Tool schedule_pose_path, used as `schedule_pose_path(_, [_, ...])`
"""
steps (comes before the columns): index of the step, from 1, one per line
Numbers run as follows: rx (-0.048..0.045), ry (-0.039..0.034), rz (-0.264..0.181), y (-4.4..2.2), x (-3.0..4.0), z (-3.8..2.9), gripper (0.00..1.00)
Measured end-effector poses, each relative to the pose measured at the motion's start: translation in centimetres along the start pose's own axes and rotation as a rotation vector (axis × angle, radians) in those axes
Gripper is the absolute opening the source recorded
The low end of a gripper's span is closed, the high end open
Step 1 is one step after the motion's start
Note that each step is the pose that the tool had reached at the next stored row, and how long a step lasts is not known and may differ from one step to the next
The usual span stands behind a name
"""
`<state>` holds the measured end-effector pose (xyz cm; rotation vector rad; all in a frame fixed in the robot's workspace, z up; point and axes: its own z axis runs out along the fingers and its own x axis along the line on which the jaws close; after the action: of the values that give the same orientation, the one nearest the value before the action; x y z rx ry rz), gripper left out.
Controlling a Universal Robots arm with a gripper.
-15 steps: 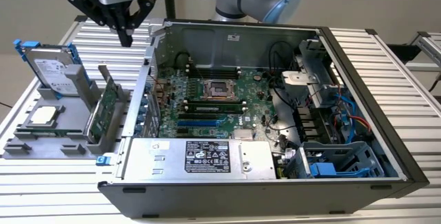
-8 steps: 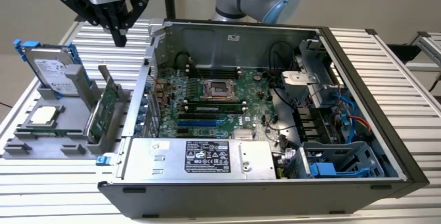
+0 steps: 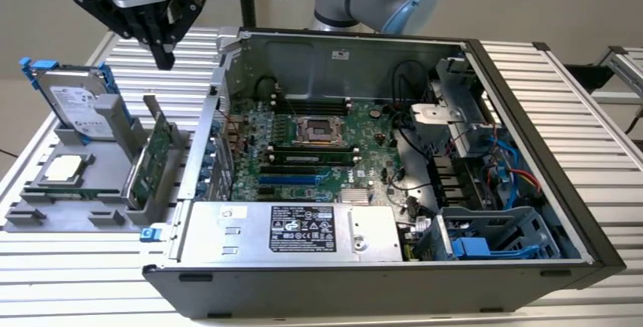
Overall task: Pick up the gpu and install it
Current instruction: 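Reach for the gpu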
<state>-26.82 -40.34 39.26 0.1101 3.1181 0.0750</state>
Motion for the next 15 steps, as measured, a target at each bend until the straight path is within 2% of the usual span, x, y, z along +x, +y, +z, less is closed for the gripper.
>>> schedule_pose_path(9, [0.0,-0.0001,0.0,-1.51,0.51,-0.08,0.0])
schedule_pose_path(15, [0.0,-0.0001,0.0,-2.11,1.21,-0.12,0.0])
